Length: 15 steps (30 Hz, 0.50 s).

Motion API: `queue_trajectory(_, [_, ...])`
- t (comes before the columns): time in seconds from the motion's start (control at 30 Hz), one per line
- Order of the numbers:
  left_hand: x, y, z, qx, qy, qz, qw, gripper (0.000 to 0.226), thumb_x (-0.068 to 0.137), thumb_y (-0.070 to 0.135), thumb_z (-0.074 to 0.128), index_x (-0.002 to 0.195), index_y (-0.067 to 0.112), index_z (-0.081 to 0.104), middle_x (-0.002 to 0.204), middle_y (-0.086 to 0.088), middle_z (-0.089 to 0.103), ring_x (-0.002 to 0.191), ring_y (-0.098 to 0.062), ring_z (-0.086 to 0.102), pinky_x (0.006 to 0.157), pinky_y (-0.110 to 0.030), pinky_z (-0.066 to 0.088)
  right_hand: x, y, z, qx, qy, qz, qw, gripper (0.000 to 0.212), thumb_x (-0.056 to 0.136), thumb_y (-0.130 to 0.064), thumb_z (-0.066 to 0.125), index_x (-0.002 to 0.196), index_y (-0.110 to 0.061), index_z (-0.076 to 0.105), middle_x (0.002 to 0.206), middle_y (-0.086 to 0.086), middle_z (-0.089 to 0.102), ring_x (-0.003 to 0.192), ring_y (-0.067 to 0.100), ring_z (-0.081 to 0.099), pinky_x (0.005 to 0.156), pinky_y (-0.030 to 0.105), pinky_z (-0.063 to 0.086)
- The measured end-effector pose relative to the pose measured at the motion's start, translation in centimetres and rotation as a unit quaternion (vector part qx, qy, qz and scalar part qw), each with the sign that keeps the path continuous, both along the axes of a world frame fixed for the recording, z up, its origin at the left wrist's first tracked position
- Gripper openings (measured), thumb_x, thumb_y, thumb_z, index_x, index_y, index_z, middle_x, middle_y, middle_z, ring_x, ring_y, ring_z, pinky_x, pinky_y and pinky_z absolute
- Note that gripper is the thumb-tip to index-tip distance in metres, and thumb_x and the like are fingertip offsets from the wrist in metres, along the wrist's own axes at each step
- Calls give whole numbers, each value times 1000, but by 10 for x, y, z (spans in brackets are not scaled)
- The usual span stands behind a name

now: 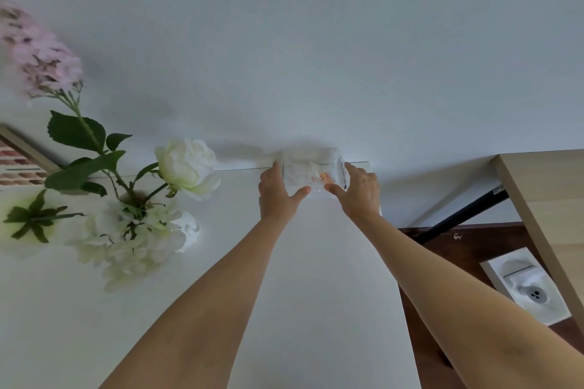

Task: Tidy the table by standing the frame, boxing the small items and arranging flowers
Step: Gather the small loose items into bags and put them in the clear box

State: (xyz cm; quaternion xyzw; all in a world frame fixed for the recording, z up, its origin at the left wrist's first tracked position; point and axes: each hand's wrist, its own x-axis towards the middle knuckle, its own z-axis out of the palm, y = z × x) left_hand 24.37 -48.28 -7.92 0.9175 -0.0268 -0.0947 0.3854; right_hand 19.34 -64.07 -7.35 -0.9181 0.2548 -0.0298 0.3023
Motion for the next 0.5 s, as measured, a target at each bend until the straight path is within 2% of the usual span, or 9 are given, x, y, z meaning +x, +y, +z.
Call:
queue_trajectory(0.1, [-18,8,2,-13,1,8,1000,86,76,43,70,143,16,24,143,-11,33,132,-29,34,100,-41,38,-8,5,6,10,0,-1,1000,71,84,-44,65,142,-12,40,137,13,52,121,35,44,102,42,35])
queue_trajectory(0.23, [-54,36,-3,-26,20,29,999,79,81,40,66,144,13,25,147,-10,32,136,-26,33,106,-37,35,-23,19,11,15,-25,-14,999,64,86,-39,65,140,-13,42,139,16,46,123,35,43,104,44,36])
queue_trajectory(0.4, [-102,87,-8,-68,33,59,995,68,85,32,64,141,8,34,142,-11,42,133,-23,40,108,-30,32,-47,51,12,46,-75,-19,996,48,88,-29,65,131,-13,50,132,16,51,121,35,45,100,46,39])
queue_trajectory(0.5, [-126,128,-11,-87,48,82,992,64,86,32,62,140,8,37,140,-10,45,131,-21,43,108,-30,34,-62,78,6,50,-67,-15,996,43,89,-28,64,128,-12,53,129,17,53,119,35,47,99,47,40])
